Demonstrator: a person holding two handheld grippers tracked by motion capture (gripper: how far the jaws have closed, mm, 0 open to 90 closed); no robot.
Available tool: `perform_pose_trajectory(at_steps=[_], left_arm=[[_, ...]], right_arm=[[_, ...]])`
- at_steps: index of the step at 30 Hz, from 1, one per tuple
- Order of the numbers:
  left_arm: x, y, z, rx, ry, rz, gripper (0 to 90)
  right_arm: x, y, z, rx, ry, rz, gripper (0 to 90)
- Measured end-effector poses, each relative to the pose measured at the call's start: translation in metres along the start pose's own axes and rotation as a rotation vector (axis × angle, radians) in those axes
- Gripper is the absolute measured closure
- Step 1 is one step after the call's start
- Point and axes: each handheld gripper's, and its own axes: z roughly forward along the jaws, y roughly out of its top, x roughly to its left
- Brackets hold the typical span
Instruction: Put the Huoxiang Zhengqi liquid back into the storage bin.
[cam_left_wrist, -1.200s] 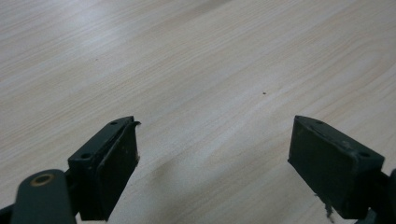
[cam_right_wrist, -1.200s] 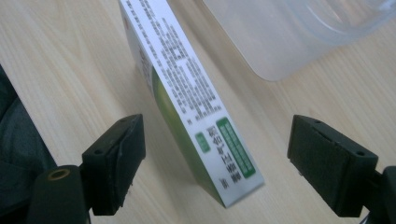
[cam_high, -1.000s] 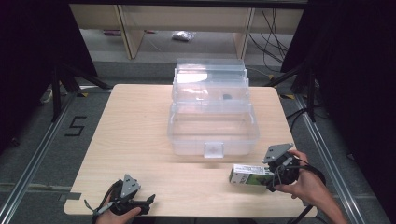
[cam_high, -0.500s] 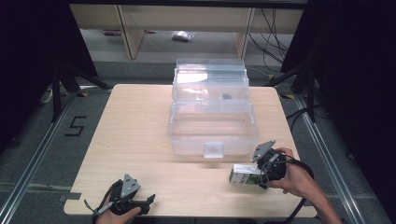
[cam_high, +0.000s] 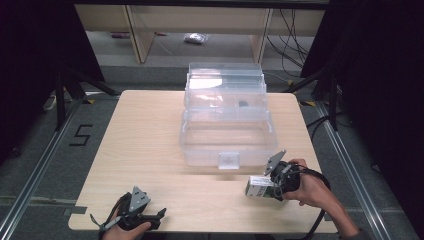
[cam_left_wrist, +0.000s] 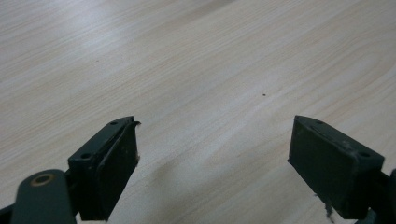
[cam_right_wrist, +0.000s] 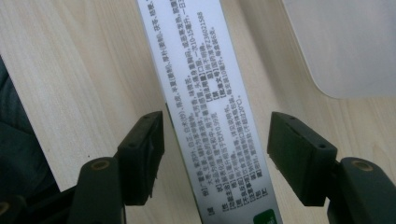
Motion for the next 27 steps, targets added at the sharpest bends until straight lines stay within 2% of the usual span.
perform_pose_trajectory(at_steps=[1,2,9,10,11,12,13,14,15,16,17,18,19,22,25,27], left_arm=[[0.000,0.000,0.000,-0.001,0.004,0.002,15.0],[0.000,0.000,0.000,-0.004,-0.006,0.002,15.0],[0.000,0.000,0.000,-0.011,0.000,0.001,15.0],[0.000,0.000,0.000,-0.002,-0.002,0.004,15.0],[0.000,0.000,0.000,0.000,-0.007,0.007,15.0],[0.000,0.000,0.001,0.000,-0.002,0.005,15.0],[-0.001,0.000,0.001,0.001,0.014,0.007,15.0],[-0.001,0.000,0.001,0.001,0.014,0.007,15.0],[0.000,0.000,0.000,-0.001,-0.005,0.004,15.0],[0.000,0.000,0.000,-0.001,-0.005,0.004,15.0],[0.000,0.000,0.000,-0.001,-0.004,0.000,15.0],[0.000,0.000,0.000,-0.001,-0.006,0.001,15.0],[0.000,0.000,0.000,-0.001,0.004,0.000,15.0],[-0.001,0.000,0.002,-0.019,0.023,-0.021,15.0],[-0.001,0.000,0.002,-0.019,0.021,-0.021,15.0],[-0.001,0.000,0.002,-0.018,0.015,-0.019,15.0]], right_arm=[[0.000,0.001,0.001,0.024,0.024,0.005,41.5],[-0.001,0.001,0.001,0.027,0.025,-0.001,42.0],[-0.001,0.003,0.005,0.036,0.028,-0.031,49.1],[0.001,0.004,0.005,0.062,0.039,-0.016,50.5],[0.000,0.004,0.006,0.061,0.039,-0.017,52.3],[0.000,0.005,0.007,0.073,0.049,-0.039,54.5],[0.000,0.005,0.008,0.082,0.048,-0.040,55.5],[0.000,0.005,0.008,0.082,0.048,-0.040,55.5],[-0.001,0.007,0.008,0.111,0.042,-0.075,59.1],[-0.001,0.007,0.008,0.111,0.042,-0.075,59.1],[-0.001,0.008,0.008,0.120,0.048,-0.097,60.3],[0.000,0.009,0.007,0.140,0.051,-0.080,63.1],[-0.002,0.011,0.007,0.157,0.067,-0.089,64.3],[-0.004,0.014,0.006,0.171,0.070,-0.123,64.7],[-0.003,0.015,0.003,0.170,0.067,-0.120,64.8],[-0.004,0.020,-0.007,0.141,0.068,-0.132,64.8]])
